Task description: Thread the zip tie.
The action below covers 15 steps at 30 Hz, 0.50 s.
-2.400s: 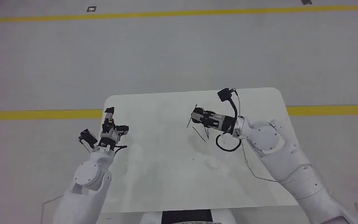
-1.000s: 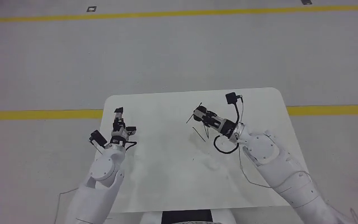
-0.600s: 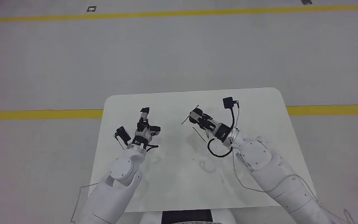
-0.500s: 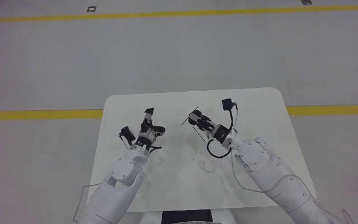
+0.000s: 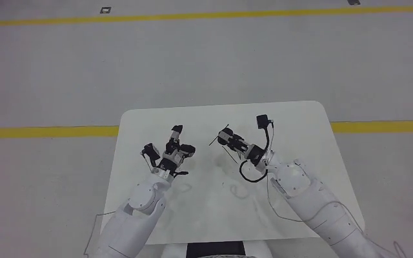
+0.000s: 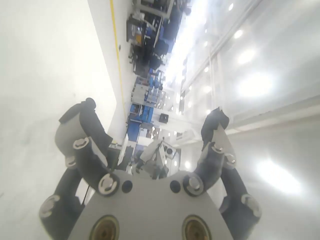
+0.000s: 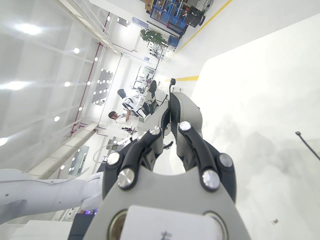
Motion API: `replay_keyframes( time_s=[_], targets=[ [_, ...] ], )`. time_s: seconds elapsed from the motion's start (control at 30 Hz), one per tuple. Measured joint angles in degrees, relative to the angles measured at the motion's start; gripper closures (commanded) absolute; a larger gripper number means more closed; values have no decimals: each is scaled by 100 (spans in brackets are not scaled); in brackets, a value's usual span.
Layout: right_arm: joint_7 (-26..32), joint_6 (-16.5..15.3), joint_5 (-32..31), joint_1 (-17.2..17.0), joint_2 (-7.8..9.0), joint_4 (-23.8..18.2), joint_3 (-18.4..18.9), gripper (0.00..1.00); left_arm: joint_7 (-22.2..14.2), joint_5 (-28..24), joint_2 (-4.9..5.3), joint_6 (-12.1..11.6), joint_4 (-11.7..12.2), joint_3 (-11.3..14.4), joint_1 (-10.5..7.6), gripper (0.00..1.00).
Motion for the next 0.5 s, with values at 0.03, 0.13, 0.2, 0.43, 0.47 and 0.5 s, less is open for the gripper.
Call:
replay_keyframes(
  time_s=[0.03,0.13,0.2,0.43,0.47,0.5],
  targets=[
    [174,0,161,-2,-1,5,36,100,-425,-77,21,-123,46,-38,15,0],
    [546,1,471,-43,-3,22,171,100,-1375,-166,74,-360,171,-119,-8,0],
    [734,1,626,-80,-12,42,250,100,-1829,-45,100,-496,268,-121,-56,0],
    [1200,1,1366,-119,-89,217,400,100,-2652,22,129,-710,447,-58,-152,0],
    [1196,1,1357,-118,-88,215,399,100,-2636,22,129,-709,446,-59,-152,0],
    [1193,1,1351,-119,-87,214,398,100,-2634,22,129,-709,446,-59,-151,0]
  ],
)
